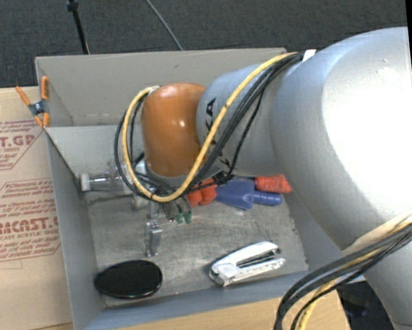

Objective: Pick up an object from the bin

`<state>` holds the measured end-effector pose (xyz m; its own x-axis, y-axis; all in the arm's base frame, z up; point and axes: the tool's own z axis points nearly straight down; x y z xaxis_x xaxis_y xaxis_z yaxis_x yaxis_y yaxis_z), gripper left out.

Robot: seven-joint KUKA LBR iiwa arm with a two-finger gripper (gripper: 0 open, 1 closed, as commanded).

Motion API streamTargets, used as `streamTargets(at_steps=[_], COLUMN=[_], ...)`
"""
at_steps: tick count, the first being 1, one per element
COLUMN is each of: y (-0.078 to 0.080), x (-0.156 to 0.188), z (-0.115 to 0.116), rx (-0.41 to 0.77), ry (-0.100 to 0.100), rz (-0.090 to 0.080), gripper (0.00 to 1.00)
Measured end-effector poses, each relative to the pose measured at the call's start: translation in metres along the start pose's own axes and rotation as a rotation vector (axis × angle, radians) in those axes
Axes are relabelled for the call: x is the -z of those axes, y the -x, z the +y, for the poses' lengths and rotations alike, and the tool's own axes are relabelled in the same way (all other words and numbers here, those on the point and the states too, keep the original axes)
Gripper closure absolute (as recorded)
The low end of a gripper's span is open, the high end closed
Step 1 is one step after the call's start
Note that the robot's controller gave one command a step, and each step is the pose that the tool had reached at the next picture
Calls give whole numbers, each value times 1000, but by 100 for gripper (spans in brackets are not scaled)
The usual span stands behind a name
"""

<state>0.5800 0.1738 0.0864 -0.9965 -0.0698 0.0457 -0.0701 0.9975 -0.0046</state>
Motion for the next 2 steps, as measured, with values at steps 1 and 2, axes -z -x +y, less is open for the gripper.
streamTargets(at_steps=[1,2], y=[1,-21], x=[-4,41], z=[-27,-33], rx=[-72,-116], ry=[12,4], rz=[-42,-37], gripper=[0,0])
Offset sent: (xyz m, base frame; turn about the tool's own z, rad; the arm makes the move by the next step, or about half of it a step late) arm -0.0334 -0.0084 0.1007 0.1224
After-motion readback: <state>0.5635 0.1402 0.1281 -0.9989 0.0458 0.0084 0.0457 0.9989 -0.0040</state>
